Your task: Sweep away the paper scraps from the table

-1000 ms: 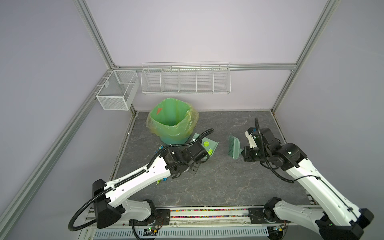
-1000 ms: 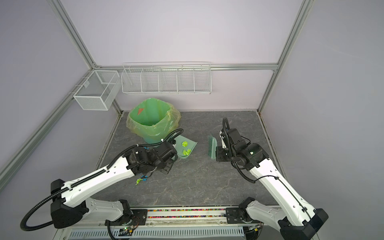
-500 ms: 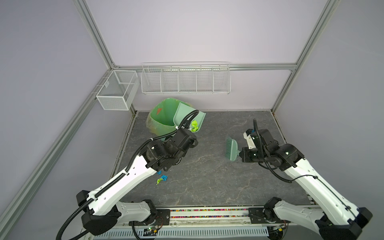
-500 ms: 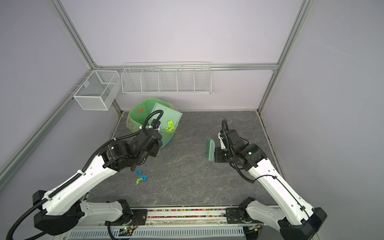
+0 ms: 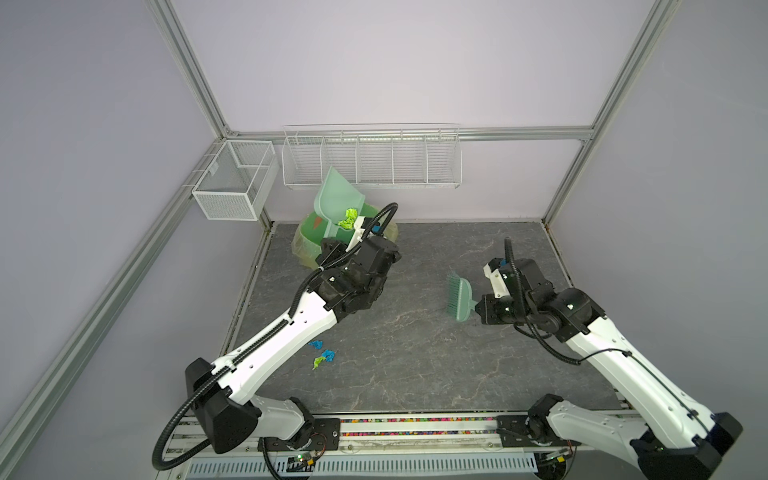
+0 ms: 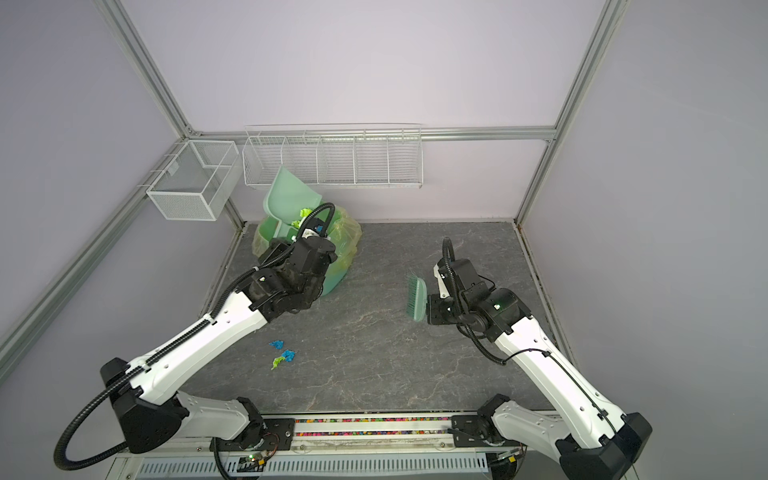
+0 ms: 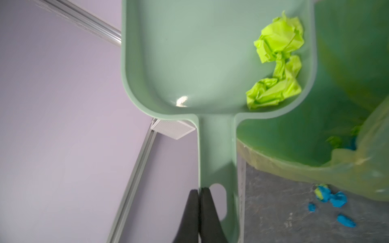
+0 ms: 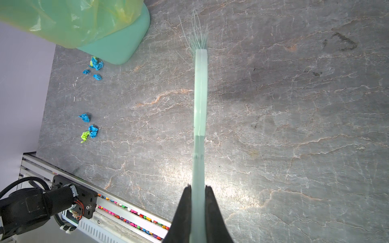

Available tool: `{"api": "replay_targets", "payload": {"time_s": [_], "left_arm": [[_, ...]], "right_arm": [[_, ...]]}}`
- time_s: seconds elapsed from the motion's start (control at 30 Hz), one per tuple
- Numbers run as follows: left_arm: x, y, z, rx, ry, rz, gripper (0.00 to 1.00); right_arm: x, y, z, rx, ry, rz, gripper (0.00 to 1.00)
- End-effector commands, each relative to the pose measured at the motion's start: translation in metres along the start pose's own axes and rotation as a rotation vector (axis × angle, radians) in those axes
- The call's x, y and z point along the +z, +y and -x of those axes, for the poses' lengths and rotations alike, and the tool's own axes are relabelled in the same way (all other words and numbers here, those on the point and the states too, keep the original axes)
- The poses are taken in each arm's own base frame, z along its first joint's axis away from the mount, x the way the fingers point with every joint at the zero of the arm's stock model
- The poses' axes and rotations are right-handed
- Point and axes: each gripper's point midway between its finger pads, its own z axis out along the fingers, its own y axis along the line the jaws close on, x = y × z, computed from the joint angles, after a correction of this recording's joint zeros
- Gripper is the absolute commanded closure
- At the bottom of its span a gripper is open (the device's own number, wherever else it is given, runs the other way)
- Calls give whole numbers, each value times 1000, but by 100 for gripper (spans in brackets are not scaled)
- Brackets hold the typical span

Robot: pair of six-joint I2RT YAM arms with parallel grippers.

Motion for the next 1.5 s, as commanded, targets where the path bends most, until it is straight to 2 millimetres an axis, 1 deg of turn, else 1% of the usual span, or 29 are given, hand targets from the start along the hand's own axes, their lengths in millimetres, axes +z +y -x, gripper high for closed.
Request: {"api": "replay_targets", "payload": {"time_s": [0.0,0.1,0.33,0.47,0.6,0.83,0.93,1.0,1.1,1.33,1.4,1.47], "left_arm": [[11,23,-7,104,98,127,100],[13,23,-3,171,96,126,100],[16,6,0,386,78,132,100],[17,5,-2,429,91,133,100],[16,13,-1,390,89,134,100],[14,25,-1,259,71,103,100],[14,33,-3,163,56,69,100],[12,35,-5,79,33,7,100],[9,27,-11,-40,29,-156,100],[4,3,-25,-249,48,-420,100],[-2,0,-26,-320,42,-495,100],[-14,-2,-21,-396,18,-603,100]], "right_arm": [[-7,9,4,-17,-46,64,93],[-8,10,2,-19,-59,81,93],[-4,7,-6,-33,-57,92,93],[-2,7,-10,-37,-49,101,93],[-2,8,-10,-45,-54,105,93],[-2,10,-10,-39,-51,116,93],[-2,10,-9,-35,-50,117,93],[-1,11,-9,-30,-45,121,93],[1,13,-8,-24,-41,125,93],[5,19,-7,-3,-17,148,93],[8,22,-7,1,-8,160,93],[11,24,-6,13,-3,172,93]]}}
